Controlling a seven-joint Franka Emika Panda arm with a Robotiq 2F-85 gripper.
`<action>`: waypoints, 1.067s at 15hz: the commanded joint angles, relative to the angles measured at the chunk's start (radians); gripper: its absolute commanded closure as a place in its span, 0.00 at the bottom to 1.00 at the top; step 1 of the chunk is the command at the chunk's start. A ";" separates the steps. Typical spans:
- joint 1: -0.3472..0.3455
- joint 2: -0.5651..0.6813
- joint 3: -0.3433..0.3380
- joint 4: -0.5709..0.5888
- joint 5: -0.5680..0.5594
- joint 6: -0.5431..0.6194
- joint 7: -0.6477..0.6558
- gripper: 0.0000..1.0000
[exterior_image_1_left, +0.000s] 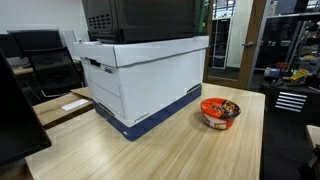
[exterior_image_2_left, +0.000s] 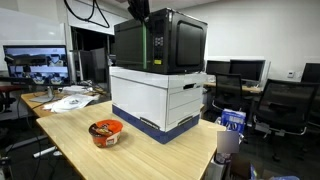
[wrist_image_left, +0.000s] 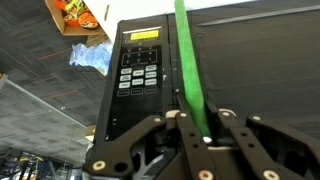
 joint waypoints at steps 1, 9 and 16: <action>-0.040 -0.068 0.055 -0.088 -0.069 0.009 0.154 0.93; -0.071 -0.139 0.121 -0.142 -0.112 -0.069 0.276 0.93; -0.060 -0.149 0.146 -0.134 -0.105 -0.191 0.291 0.24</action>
